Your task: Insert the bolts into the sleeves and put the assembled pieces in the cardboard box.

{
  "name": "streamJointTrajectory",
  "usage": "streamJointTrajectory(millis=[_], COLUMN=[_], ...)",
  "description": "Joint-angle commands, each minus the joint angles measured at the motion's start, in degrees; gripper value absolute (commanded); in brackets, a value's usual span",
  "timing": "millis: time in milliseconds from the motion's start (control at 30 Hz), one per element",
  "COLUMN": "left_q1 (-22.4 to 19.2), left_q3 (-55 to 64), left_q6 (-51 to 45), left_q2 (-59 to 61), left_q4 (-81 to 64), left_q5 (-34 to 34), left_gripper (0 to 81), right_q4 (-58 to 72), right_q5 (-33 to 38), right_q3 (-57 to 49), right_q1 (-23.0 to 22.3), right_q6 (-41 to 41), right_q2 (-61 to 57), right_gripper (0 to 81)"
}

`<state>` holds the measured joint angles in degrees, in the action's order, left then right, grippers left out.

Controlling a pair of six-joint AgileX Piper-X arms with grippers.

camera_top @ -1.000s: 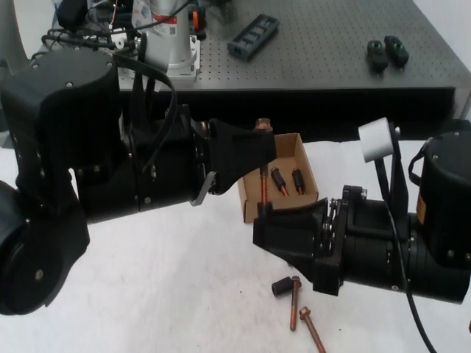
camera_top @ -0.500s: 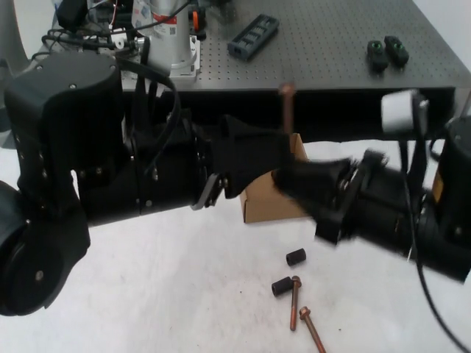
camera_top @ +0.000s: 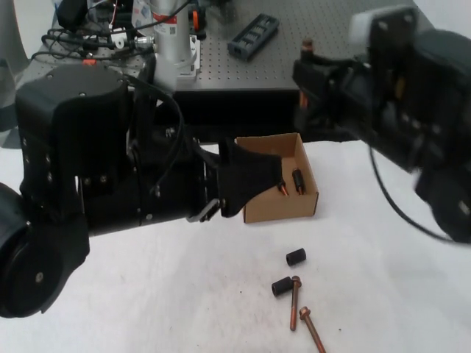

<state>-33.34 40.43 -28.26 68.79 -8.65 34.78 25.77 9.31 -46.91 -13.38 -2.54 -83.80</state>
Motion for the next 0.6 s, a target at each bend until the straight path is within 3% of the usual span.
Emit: streamJointTrajectory(millis=[0,267,533,567], left_q1=[0.1,0.1,0.1,0.1], left_q3=[0.1,0.1,0.4,0.8], left_q6=[3.2,10.5,17.6,18.0], left_q2=[-0.1,-0.1,0.8,1.5], left_q4=[1.4,14.8,25.8,26.8], left_q5=[-1.7,-6.4,-11.9,-11.9], left_gripper=[51.0,51.0,51.0,51.0], right_q4=[-8.1,-34.3,-48.0,-49.2], right_q5=[-1.7,-6.4,-8.8,-8.6], right_q3=[-6.7,-26.9,-39.6,-40.8], right_q1=[0.3,0.3,0.5,0.7], right_q6=[-0.9,-0.9,-0.9,-0.9], right_q2=[-5.1,-24.2,-36.7,-37.3], right_gripper=[2.2,2.2,0.7,4.5])
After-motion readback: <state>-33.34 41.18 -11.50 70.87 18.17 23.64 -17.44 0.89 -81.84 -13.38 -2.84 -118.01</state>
